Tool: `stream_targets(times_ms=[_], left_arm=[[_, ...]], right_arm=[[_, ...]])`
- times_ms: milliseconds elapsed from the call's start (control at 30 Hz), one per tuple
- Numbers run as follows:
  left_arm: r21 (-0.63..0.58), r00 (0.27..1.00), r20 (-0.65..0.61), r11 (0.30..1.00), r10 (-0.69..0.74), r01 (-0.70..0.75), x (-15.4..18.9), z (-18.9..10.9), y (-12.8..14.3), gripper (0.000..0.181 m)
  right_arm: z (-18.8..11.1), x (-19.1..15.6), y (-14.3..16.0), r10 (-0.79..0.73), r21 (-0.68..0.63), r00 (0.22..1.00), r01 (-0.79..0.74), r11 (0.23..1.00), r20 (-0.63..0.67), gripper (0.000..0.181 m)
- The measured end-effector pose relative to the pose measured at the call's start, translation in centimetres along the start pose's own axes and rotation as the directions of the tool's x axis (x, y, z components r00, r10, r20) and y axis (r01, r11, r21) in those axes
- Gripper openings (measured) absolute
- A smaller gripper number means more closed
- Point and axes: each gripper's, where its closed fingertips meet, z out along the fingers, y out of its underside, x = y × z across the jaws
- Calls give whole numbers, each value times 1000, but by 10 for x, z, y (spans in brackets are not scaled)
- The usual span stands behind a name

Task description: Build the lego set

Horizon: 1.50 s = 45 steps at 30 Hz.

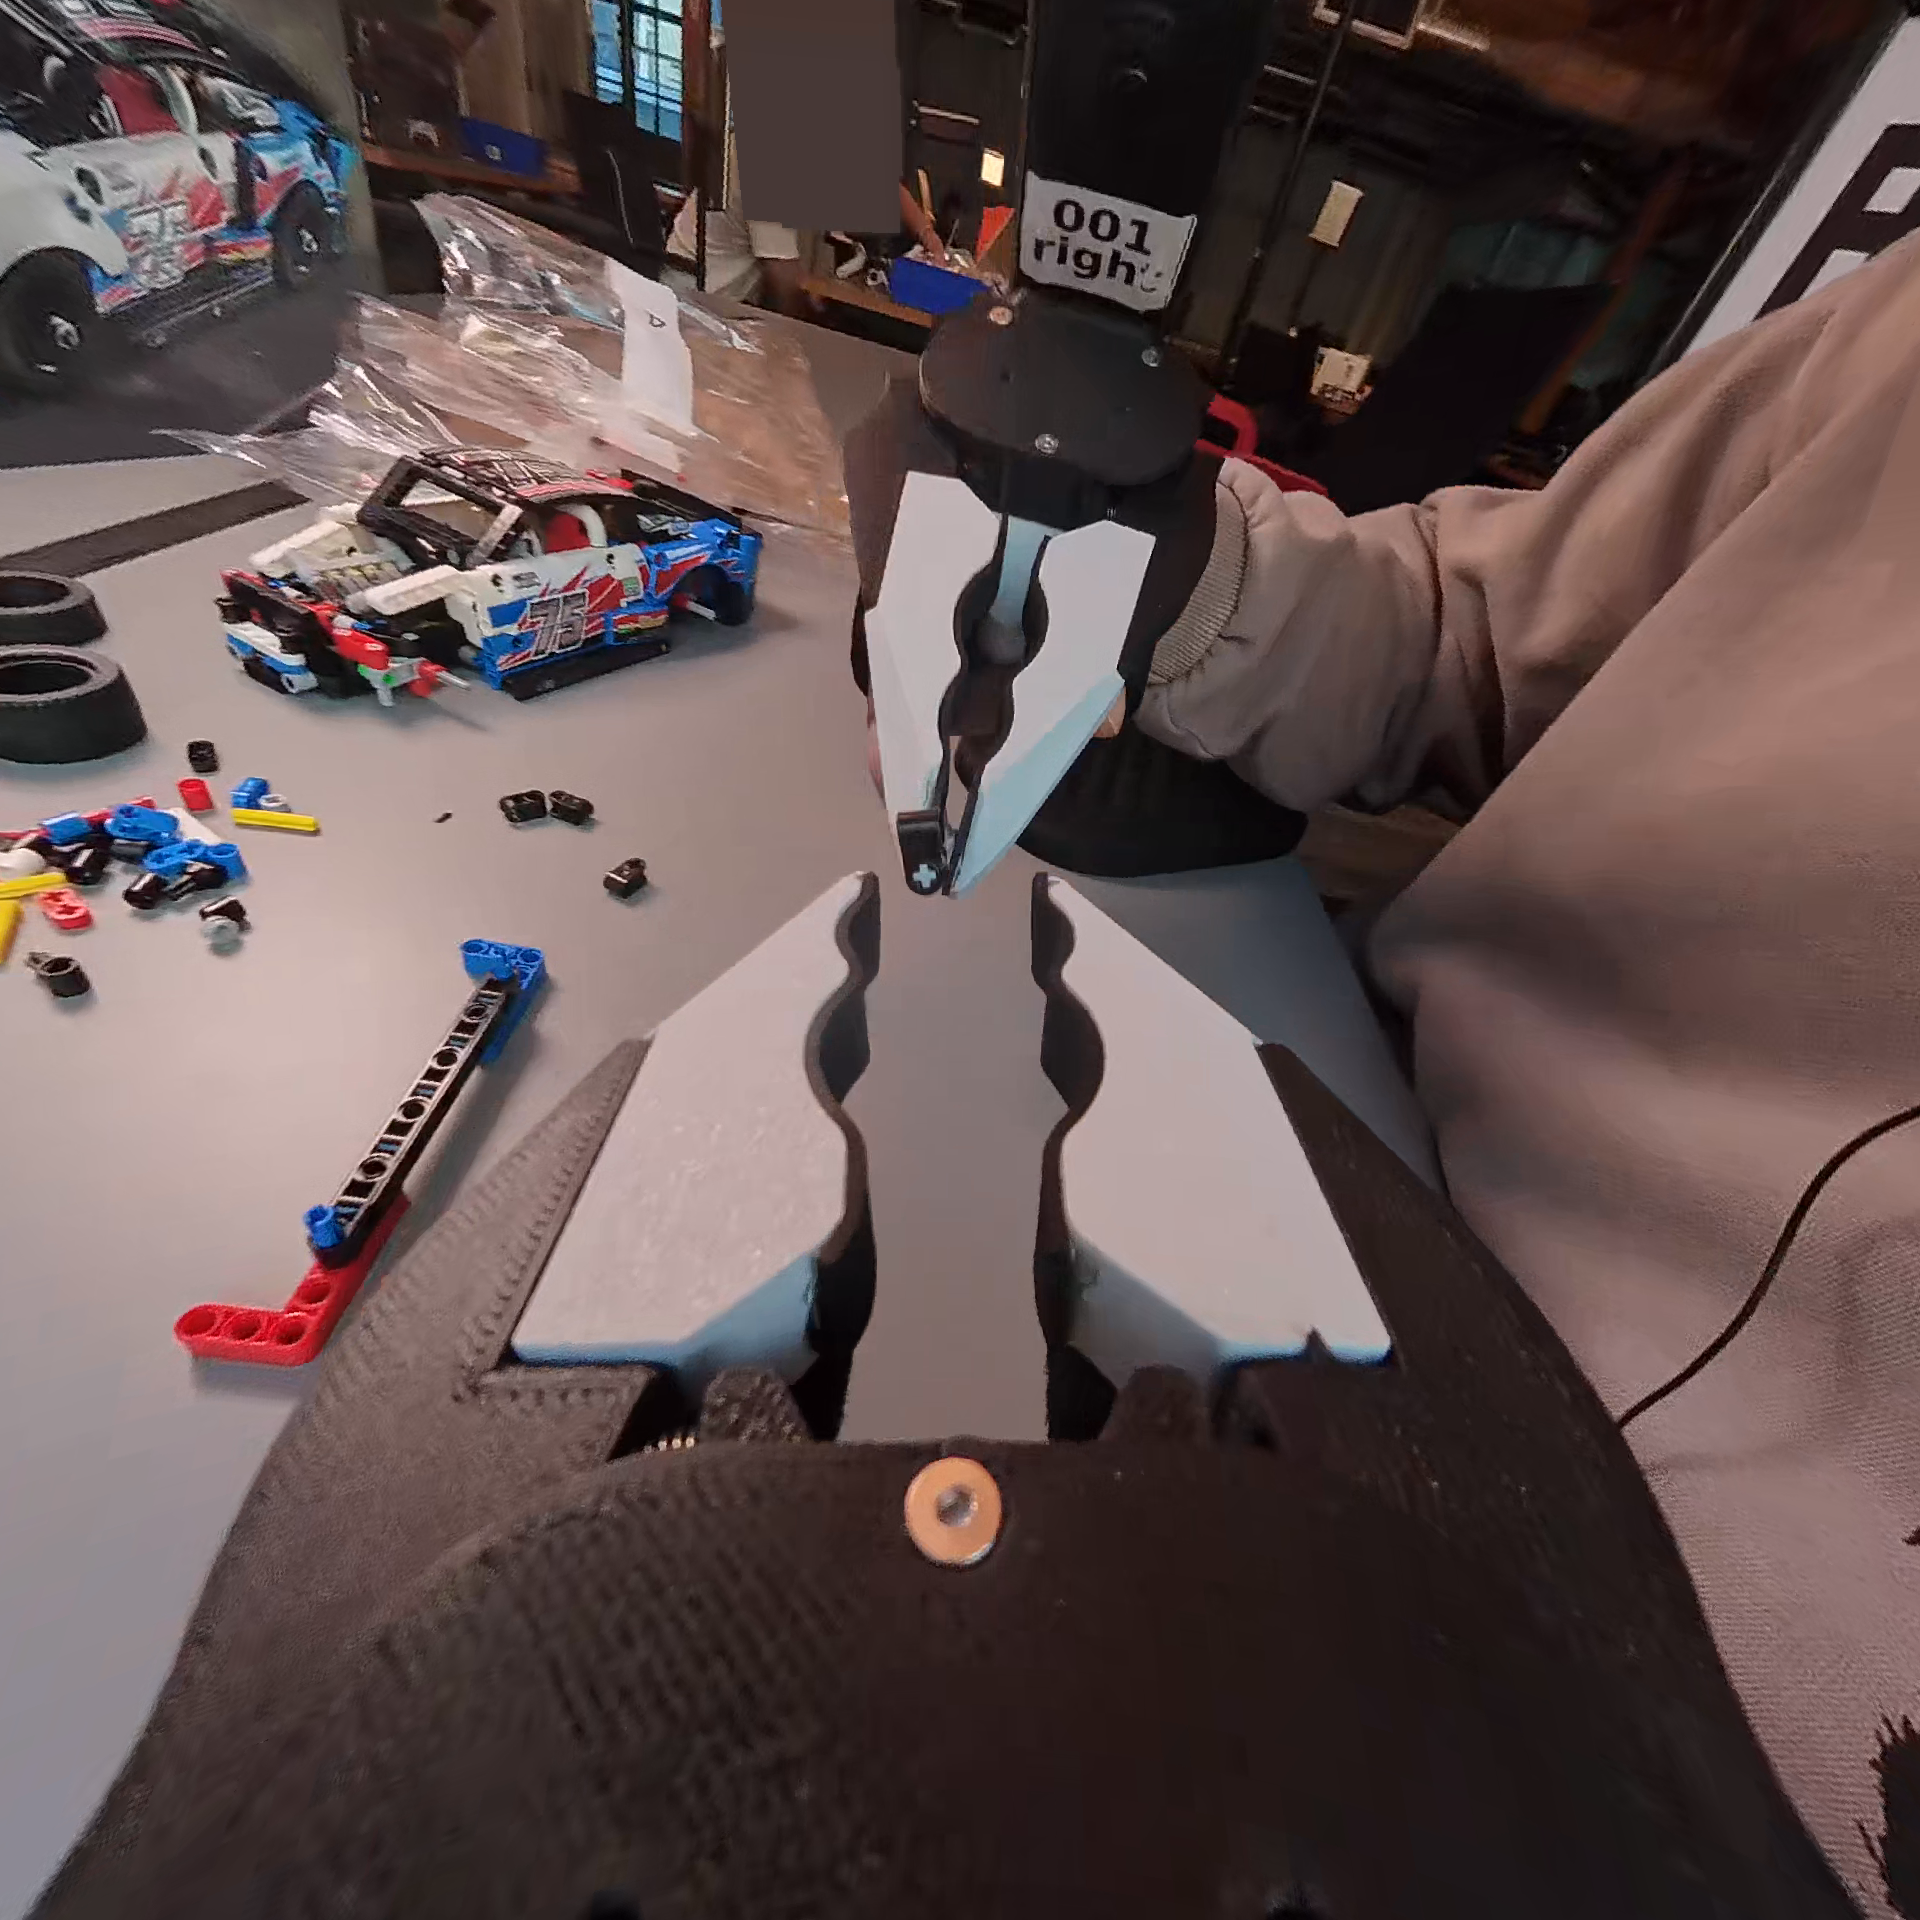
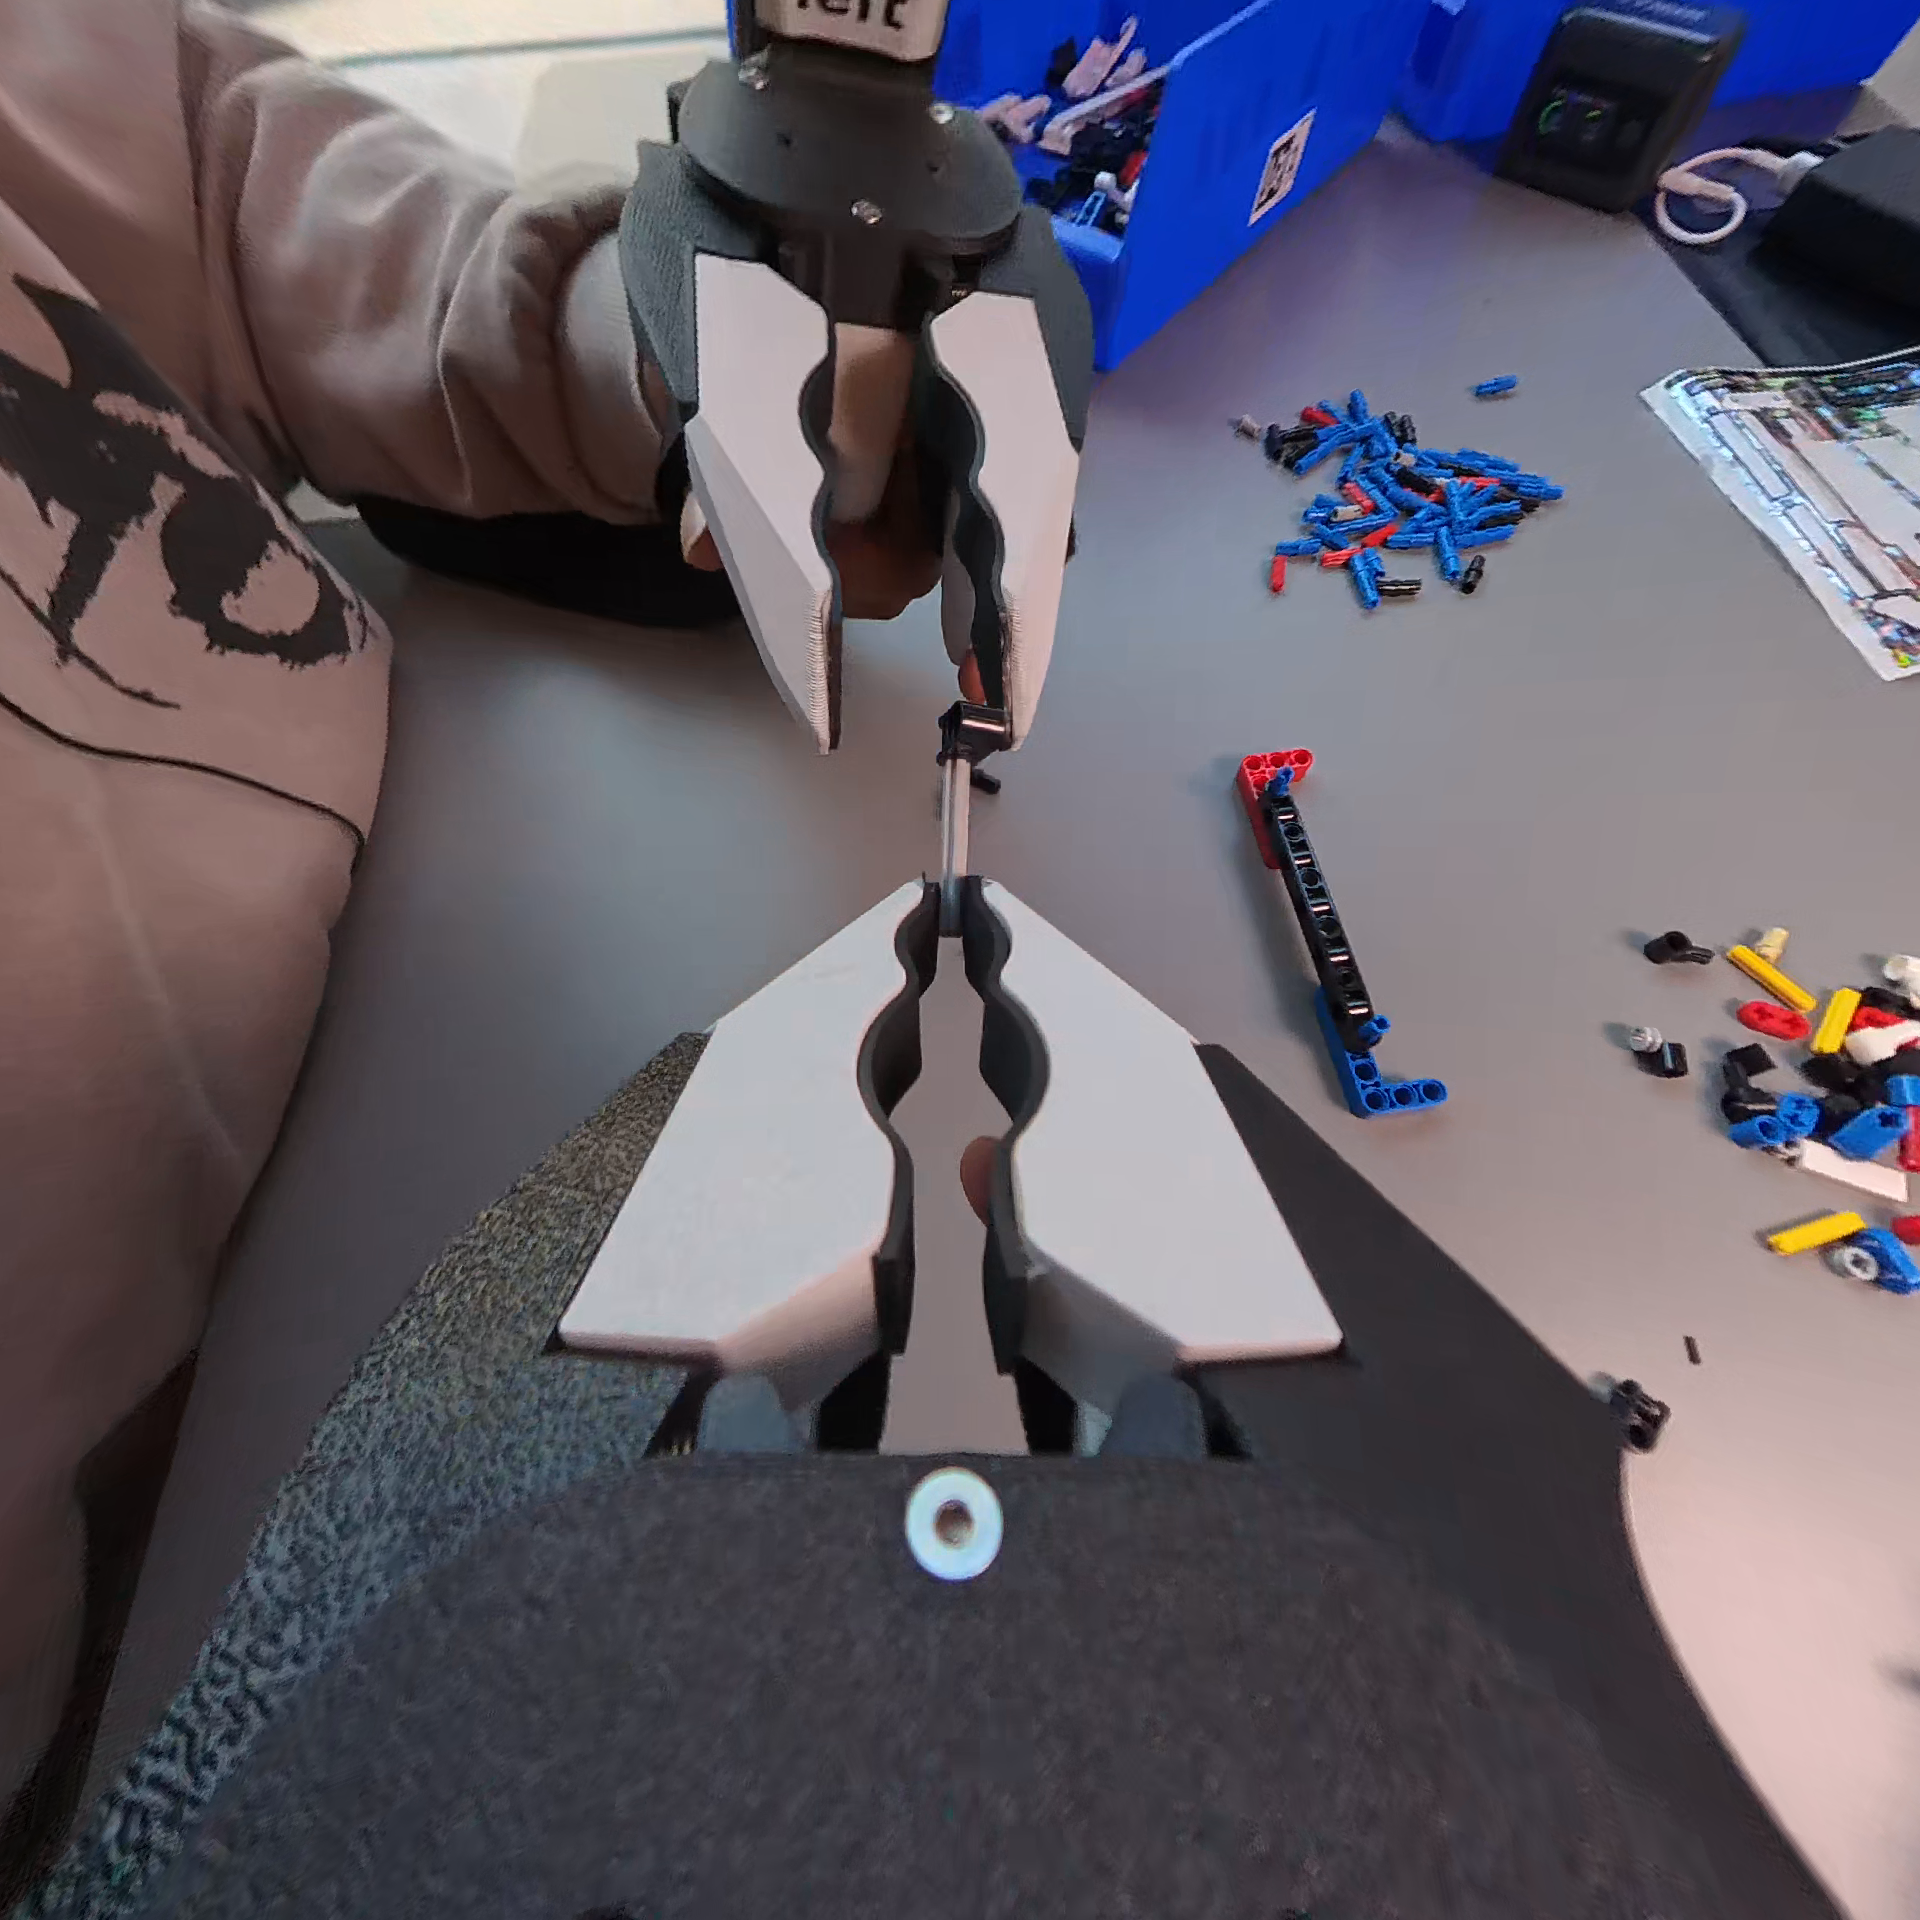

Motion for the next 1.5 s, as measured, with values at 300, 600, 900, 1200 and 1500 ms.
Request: stream_targets(times_ms=[300,600,900,1200,1500], left_arm=[[-80,998,-11,995,62,-63,6,7,14,6],[-10,995,80,998,63,-63,-13,-5,2,6],[-62,991,130,998,17,-9,-27,-3,15,6],[-69,993,121,998,10,-2,-25,-4,16,6],[-72,993,115,997,20,-11,-22,-5,15,6]], right_arm=[[6,-12,9,-123,-124,991,128,984,49,3],[-25,19,48,-70,-180,997,64,982,-27,19],[-9,20,99,-167,-403,986,161,901,20,18],[6,5,96,-70,-390,993,100,915,92,11],[4,17,90,-304,-432,950,305,849,73,15]])
